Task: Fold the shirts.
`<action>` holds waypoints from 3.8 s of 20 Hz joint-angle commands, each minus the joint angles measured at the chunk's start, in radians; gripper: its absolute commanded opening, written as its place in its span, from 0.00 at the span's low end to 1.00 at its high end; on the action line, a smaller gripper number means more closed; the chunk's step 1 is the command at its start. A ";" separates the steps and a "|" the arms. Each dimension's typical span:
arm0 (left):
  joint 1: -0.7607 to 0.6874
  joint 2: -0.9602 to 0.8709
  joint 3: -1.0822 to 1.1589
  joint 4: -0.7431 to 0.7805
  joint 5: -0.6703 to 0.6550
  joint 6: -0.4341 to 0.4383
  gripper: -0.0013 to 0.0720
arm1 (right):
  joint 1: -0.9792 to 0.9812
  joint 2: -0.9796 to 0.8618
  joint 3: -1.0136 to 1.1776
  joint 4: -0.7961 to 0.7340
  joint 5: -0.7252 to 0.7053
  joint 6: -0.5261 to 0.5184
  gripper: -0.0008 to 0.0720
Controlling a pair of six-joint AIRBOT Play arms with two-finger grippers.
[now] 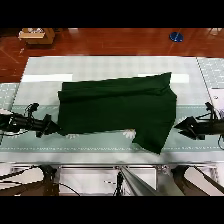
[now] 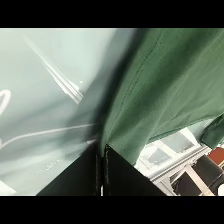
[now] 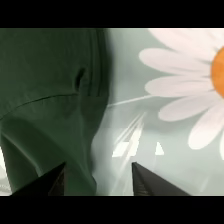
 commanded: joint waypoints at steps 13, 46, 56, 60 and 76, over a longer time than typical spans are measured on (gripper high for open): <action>0.002 0.000 0.001 -0.008 -0.004 0.014 0.05 | -0.005 0.005 -0.138 0.161 -0.197 -0.035 0.55; -0.173 -0.027 0.412 -0.429 0.228 0.068 0.05 | 0.393 -0.383 0.658 0.443 -0.518 -0.047 0.04; -0.173 -0.246 0.482 -0.429 0.275 0.069 0.05 | 0.462 -0.553 0.677 0.442 -0.733 -0.045 0.04; -0.171 -0.260 0.482 -0.429 0.319 0.069 0.33 | 0.473 -0.551 0.679 0.439 -0.740 -0.063 0.35; -0.037 -0.253 0.578 -0.428 0.009 0.069 0.85 | 0.272 -0.583 0.839 0.046 -0.135 0.051 0.83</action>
